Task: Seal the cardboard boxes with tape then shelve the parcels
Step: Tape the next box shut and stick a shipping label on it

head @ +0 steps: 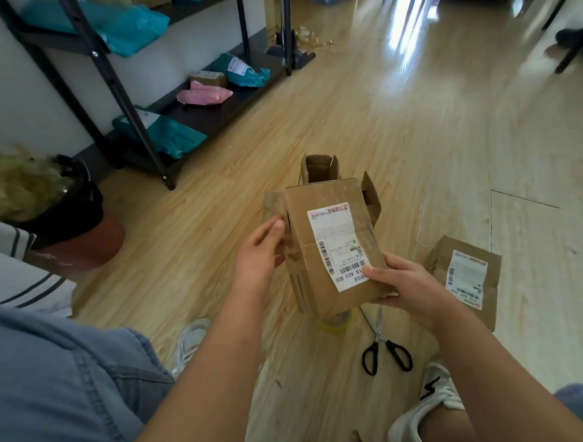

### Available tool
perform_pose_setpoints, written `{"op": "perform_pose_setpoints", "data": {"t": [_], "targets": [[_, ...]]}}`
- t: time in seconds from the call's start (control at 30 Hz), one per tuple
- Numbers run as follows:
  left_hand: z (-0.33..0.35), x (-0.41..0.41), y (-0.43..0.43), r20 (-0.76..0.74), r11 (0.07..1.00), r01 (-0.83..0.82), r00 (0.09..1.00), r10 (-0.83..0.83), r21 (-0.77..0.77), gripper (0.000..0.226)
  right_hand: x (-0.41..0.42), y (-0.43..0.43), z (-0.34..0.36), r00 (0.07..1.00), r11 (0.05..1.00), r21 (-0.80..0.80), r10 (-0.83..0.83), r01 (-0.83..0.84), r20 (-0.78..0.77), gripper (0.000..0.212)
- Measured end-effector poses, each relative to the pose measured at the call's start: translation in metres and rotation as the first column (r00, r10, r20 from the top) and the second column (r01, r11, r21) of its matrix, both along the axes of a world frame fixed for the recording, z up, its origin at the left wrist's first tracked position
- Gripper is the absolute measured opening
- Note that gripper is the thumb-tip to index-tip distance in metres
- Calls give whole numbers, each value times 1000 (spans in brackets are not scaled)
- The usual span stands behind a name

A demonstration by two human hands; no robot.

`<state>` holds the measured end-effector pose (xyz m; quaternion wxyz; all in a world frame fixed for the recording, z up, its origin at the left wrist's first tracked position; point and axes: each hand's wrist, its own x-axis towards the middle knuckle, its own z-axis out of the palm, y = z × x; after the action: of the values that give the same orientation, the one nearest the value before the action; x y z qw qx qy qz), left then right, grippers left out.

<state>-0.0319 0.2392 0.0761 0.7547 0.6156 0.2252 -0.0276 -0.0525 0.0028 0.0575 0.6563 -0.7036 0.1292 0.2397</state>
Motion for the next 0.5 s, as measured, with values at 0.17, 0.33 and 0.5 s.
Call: {"op": "perform_pose_setpoints", "data": {"t": [0.17,0.33,0.5], "targets": [[-3,0,-1,17,1000,-13,1000,13,-11,23,-3,-3,-1,998,999,15,42,-41,-36,43],[-4,2,-2,31,998,-53,998,51,35,15,-2,-5,0,998,999,-11,48,-49,-44,42],[2,3,0,55,981,-123,992,115,153,11,0,1,8,999,993,-109,35,-33,12,48]]}}
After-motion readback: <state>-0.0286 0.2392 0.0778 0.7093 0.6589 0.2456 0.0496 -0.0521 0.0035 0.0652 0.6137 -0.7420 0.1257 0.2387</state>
